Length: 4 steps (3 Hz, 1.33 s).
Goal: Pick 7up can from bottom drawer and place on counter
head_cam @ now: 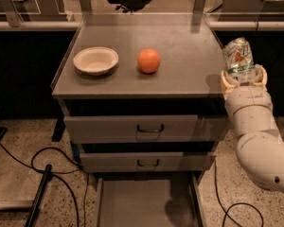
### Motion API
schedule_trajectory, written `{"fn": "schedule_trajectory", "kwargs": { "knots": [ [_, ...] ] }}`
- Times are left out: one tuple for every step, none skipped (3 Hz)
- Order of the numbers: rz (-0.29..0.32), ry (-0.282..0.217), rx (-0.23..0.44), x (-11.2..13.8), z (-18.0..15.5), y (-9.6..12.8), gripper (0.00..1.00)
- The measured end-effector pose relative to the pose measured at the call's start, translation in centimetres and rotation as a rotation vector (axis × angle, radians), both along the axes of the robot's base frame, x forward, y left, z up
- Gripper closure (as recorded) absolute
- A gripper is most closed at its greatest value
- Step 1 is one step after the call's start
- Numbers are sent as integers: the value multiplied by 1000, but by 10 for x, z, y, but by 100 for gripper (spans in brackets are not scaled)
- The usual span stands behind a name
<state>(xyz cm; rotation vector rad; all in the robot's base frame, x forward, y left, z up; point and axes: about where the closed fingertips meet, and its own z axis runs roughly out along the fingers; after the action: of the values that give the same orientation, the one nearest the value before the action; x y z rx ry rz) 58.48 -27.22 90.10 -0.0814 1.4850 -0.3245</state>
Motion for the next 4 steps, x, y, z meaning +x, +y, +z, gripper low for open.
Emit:
{"fn": "schedule_trajectory", "kwargs": {
  "knots": [
    [0, 0, 0, 0, 0, 0, 100],
    [22, 35, 12, 15, 6, -5, 100],
    [69, 88, 14, 45, 19, -9, 100],
    [116, 131, -5, 66, 27, -15, 100]
  ]
}}
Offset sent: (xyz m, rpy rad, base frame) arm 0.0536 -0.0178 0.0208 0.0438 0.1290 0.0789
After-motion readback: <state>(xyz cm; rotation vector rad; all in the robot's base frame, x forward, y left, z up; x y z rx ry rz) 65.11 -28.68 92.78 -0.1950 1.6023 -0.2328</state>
